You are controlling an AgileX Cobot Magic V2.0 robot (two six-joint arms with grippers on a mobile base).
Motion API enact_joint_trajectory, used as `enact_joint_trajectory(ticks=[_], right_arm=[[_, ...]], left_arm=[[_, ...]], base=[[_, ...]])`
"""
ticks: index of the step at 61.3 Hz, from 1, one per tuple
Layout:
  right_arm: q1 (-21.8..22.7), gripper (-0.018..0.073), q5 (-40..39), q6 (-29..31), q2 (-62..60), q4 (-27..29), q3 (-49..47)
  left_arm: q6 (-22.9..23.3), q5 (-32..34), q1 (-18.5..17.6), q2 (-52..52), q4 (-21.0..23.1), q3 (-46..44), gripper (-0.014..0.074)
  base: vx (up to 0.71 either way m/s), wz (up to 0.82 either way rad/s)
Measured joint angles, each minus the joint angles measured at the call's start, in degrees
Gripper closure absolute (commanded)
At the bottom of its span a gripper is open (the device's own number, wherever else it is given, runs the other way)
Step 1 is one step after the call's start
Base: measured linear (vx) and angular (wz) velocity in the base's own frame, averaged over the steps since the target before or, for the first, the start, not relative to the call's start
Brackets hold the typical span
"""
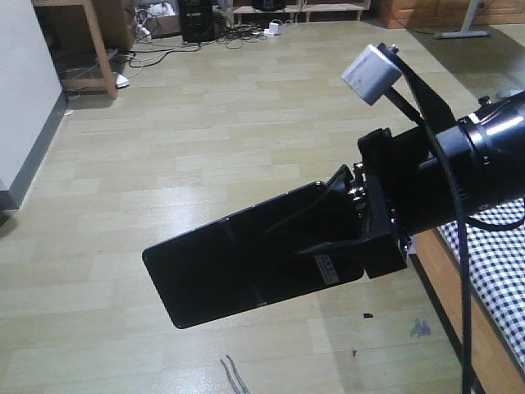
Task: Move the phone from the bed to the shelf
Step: 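Drive the base away from the bed holding the phone in the right gripper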
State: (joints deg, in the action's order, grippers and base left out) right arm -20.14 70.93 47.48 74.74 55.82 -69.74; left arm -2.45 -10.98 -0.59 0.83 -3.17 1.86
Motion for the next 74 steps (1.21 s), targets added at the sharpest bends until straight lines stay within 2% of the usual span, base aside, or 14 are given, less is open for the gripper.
enact_joint_trajectory(ticks=[39,74], right_arm=[[0.00,0.0560,0.07,0.00,0.00,0.00,0.00],[0.00,0.0560,0.07,0.00,0.00,0.00,0.00]], left_arm=[[0.00,0.00,0.00,0.00,0.00,0.00,0.0596],[0.00,0.00,0.00,0.00,0.00,0.00,0.0596]], base=[[0.06,0.09],[0.22,0.02]])
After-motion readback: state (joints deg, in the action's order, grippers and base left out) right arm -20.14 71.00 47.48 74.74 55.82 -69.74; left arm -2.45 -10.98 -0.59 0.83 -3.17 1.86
